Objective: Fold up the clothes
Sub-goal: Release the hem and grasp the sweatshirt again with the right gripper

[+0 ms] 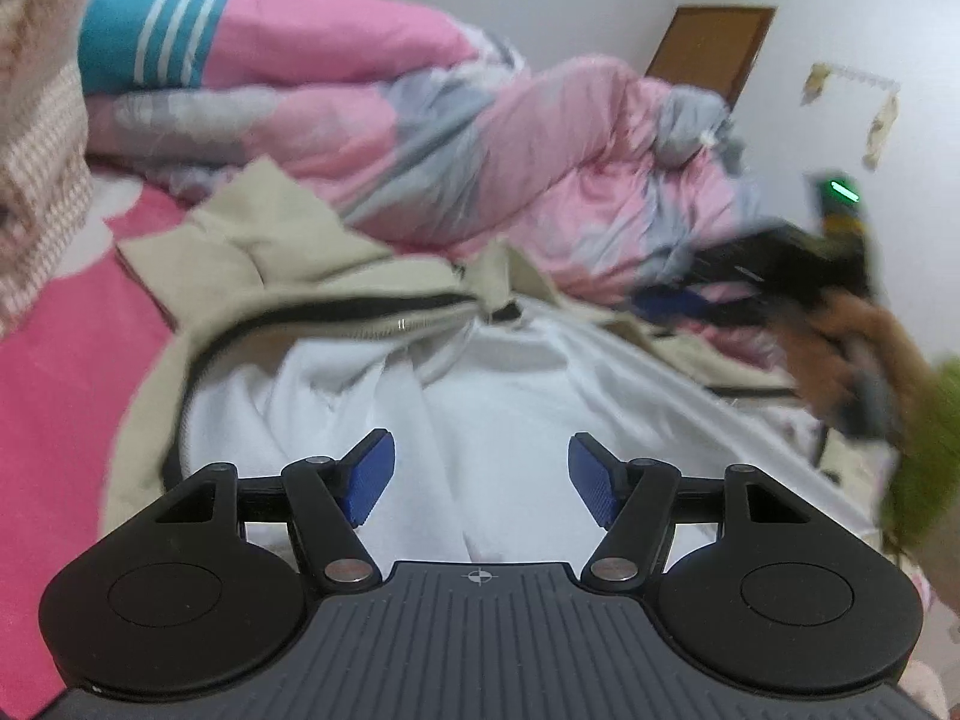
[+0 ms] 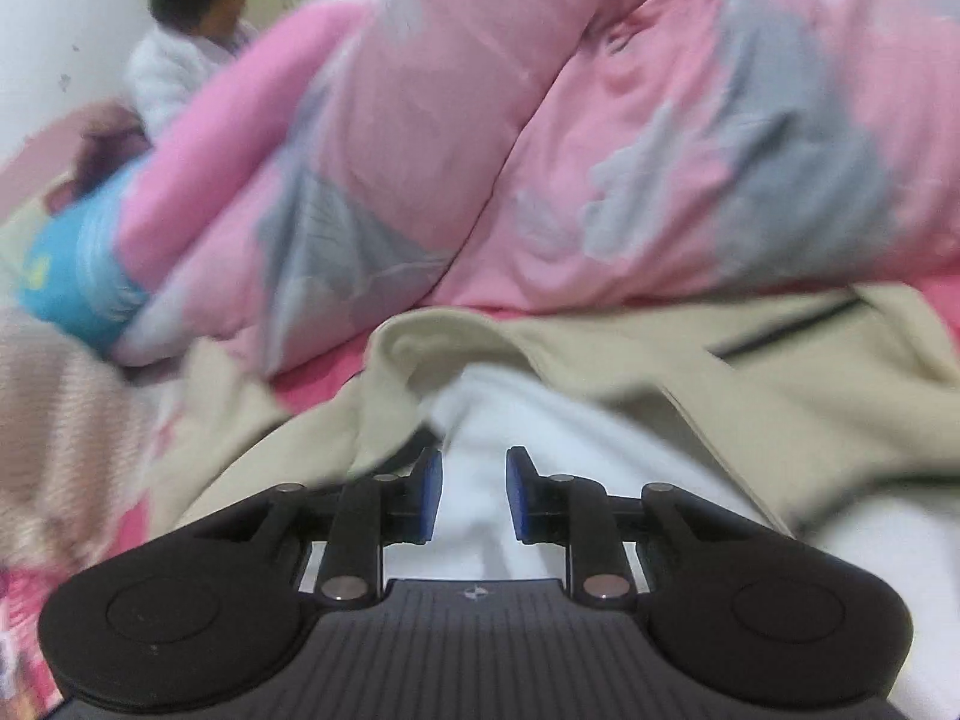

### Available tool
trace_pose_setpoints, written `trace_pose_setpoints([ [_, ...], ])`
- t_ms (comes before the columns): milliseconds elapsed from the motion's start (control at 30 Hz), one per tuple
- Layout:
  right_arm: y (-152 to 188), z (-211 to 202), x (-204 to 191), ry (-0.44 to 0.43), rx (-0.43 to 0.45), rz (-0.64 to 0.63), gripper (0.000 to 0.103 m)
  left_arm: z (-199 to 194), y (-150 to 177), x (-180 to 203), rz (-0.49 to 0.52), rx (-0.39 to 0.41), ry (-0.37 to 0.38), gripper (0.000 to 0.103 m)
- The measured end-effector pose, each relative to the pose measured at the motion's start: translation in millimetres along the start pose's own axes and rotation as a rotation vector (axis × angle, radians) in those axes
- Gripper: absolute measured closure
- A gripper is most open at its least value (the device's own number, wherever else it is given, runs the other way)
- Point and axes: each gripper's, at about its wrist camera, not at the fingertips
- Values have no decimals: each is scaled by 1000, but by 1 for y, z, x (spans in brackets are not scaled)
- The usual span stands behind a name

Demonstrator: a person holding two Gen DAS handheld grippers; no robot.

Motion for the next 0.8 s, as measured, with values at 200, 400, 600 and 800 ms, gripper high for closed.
trace_pose_setpoints([
  [200, 72, -139, 1, -111, 23, 44, 58, -50, -18, -28, -100, 77, 5, 37],
  [400, 144, -209, -8, -449, -30, 207, 53, -82, -15, -51, -156, 72, -17, 37],
  [600, 194, -185, -47, -298, -29, 41, 36, -87, 14, -47, -138, -31, 6, 37],
  [800, 207, -131, -57, -87, -31, -26, 46, -94, 51, -23, -31, -89, -84, 37],
])
Point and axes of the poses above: each gripper's, at about its wrist camera, not at the fingertips, and z roughly the way its jaws point, x to its right, y to its underside, and after that the axes turned 3 degrees about y, right-handed
